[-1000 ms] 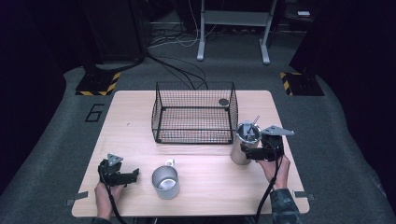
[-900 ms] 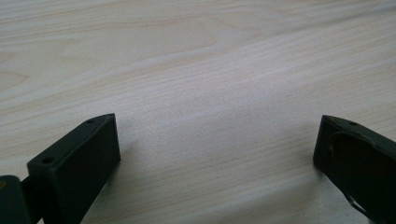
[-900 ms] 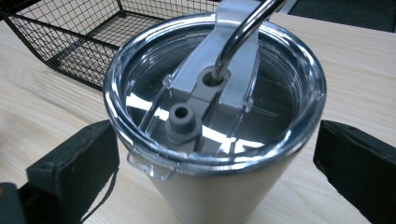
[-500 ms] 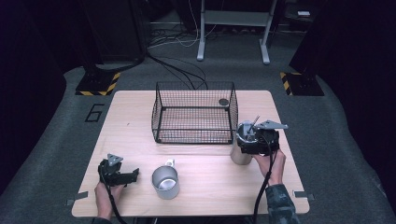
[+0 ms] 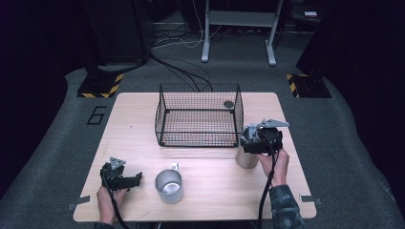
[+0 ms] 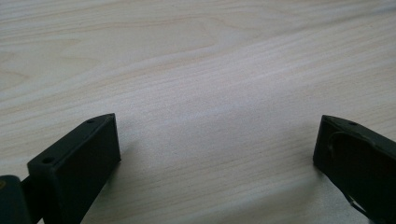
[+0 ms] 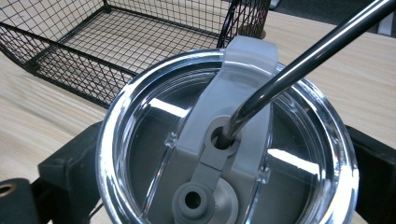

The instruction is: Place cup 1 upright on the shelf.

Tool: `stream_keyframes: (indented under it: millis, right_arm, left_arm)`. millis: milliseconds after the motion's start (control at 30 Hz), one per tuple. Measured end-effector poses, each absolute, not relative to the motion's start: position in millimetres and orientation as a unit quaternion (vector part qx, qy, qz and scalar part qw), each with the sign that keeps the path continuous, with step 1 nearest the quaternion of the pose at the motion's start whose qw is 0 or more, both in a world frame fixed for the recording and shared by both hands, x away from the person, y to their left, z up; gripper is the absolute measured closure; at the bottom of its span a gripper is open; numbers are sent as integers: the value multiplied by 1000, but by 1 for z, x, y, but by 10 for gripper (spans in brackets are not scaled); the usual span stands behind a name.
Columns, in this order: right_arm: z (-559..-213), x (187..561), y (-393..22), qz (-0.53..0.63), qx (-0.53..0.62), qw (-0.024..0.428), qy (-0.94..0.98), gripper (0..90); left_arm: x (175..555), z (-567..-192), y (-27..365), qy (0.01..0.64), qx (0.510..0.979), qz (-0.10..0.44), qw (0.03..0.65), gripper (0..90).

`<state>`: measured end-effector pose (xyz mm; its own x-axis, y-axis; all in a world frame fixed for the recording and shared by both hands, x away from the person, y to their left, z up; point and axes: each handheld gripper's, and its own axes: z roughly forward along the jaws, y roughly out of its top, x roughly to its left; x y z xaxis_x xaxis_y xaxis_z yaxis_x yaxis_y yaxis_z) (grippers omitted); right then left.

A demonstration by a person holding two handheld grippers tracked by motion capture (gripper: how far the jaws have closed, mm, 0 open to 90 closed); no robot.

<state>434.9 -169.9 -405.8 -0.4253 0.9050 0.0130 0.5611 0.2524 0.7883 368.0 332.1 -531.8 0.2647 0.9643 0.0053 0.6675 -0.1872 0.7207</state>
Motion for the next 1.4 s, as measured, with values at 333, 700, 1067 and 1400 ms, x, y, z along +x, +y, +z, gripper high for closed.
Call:
stream_keyframes:
  millis: [333,700,1067,1400]
  right_arm:
    - [-406,434,-169,371,483,238,757,32]
    - [-405,432,-170,374,478,236,759,35]
    - [-395,426,-172,376,467,240,763,35]
    - [-385,421,-171,381,458,237,767,35]
  left_arm:
    - [368,-532,332,558,732,239,309,5]
    - [368,-532,332,558,732,239,308,5]
    - [368,-532,332,558,732,239,308,6]
    - [368,-531,332,556,735,240,306,5]
